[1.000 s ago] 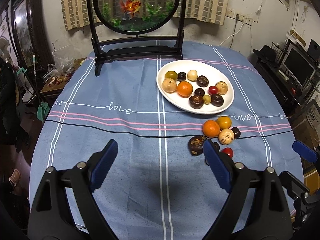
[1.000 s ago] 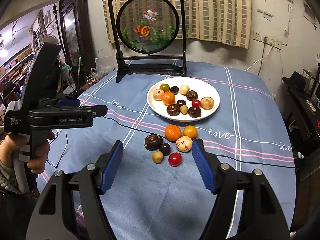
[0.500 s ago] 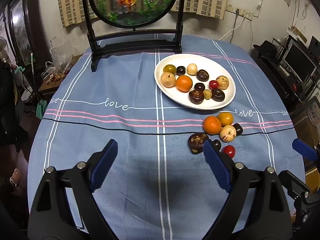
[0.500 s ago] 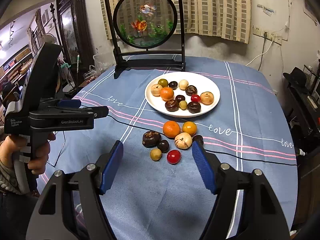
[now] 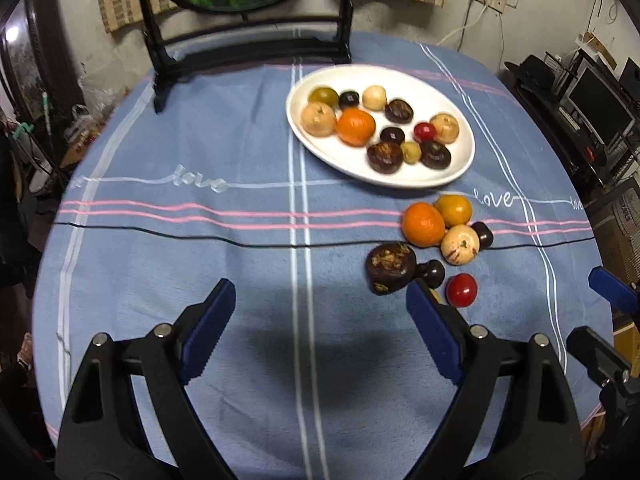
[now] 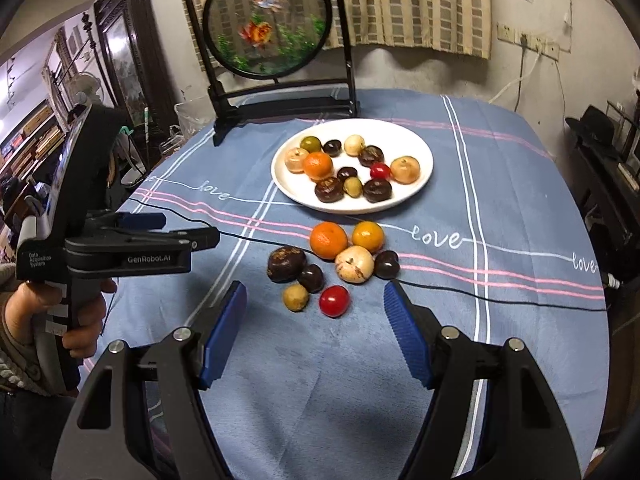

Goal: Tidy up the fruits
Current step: 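Withdraw both open tools from the plate back to the pile, then lower the left tool onto a dark brown fruit and close it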

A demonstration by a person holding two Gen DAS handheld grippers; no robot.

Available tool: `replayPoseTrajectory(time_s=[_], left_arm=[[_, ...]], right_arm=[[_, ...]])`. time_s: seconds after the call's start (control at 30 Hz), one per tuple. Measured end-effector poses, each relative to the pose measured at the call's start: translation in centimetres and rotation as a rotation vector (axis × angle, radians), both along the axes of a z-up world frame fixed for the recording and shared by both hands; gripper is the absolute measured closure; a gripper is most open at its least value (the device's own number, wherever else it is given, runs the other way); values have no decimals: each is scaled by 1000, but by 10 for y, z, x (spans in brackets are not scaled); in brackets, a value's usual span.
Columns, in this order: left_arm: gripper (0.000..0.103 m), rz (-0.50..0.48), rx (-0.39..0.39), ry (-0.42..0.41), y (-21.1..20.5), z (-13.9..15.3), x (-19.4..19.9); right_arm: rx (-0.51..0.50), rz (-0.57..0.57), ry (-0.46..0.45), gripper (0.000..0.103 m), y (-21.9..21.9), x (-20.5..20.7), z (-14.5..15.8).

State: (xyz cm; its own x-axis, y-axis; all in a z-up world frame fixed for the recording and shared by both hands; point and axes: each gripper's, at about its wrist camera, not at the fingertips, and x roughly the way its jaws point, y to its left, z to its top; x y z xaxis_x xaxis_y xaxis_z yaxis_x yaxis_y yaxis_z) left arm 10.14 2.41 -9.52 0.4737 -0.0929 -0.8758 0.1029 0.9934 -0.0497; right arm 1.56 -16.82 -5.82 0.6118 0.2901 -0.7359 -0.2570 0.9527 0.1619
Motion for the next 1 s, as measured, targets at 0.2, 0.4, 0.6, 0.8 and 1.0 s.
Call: replayPoseTrajectory(time_s=[0.2,0.4,0.6,0.8,1.0], left_arm=[[14,-18,-22,57,-7,-32,11],[15,-61,-14,75,-24,-52,27],[17,-118,-22,94,-42,-73,45],[39,-146,-144,96,-36,-79,55],[57,-202,-162,71,-39,-77,50]], right_arm=[[30,-18,49,32,-13,14,-15],[68,-40,97,32,-24,28,-30],[92,-74,122,32,-36,32,-38],[104,-94,137,32,-41,32,-43],[97,-82,144,32,-39,33,-45]])
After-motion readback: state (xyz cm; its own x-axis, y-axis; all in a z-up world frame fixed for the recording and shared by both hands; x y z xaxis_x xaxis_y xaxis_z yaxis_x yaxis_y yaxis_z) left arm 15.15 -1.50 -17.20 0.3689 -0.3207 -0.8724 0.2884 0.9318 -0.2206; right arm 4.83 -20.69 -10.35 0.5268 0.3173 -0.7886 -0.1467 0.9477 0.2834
